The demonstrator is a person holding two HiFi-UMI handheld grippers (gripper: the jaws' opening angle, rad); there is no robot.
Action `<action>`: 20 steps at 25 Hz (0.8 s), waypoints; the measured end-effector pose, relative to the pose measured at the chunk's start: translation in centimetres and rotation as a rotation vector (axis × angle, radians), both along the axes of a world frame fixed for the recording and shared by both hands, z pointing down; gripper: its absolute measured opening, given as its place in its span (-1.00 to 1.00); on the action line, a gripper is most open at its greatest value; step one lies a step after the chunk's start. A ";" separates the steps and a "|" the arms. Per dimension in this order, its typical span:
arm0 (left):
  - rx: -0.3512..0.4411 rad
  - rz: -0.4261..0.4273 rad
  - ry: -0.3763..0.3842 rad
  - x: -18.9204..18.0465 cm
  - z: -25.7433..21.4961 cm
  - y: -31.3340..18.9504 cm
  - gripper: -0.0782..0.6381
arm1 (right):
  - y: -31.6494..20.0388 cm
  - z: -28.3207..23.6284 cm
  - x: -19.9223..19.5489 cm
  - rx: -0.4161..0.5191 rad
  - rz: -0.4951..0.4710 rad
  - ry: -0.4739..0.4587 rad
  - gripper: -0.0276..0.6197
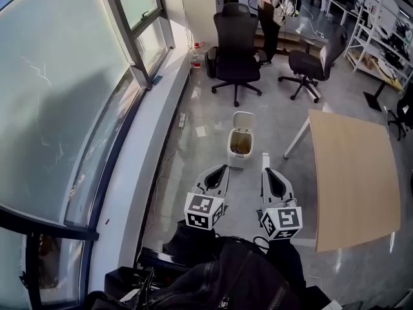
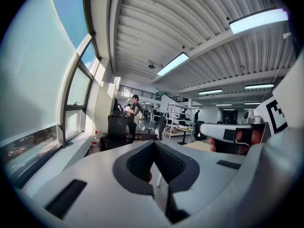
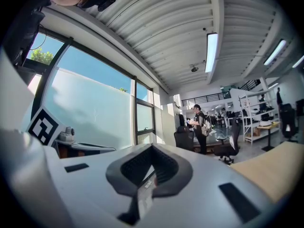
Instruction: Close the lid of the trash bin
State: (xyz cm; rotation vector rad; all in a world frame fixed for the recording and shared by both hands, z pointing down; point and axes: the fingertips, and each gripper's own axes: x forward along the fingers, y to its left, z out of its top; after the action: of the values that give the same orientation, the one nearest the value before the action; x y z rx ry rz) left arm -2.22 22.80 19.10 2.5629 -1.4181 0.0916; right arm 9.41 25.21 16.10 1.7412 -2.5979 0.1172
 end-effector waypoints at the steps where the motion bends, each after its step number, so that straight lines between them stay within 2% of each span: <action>1: 0.000 0.001 0.002 -0.1 0.0 -0.1 -0.78 | -0.1 0.0 -0.1 0.000 0.000 0.001 -0.91; 20: -0.059 0.016 0.031 -3.9 3.0 -1.8 -0.78 | -1.8 2.1 -3.3 -0.037 0.054 -0.007 -0.91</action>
State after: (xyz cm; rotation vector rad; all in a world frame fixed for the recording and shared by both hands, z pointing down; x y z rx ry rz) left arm -6.14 20.96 22.14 2.5169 -1.3637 0.0948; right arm 6.07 23.39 18.18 1.8025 -2.5375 0.1708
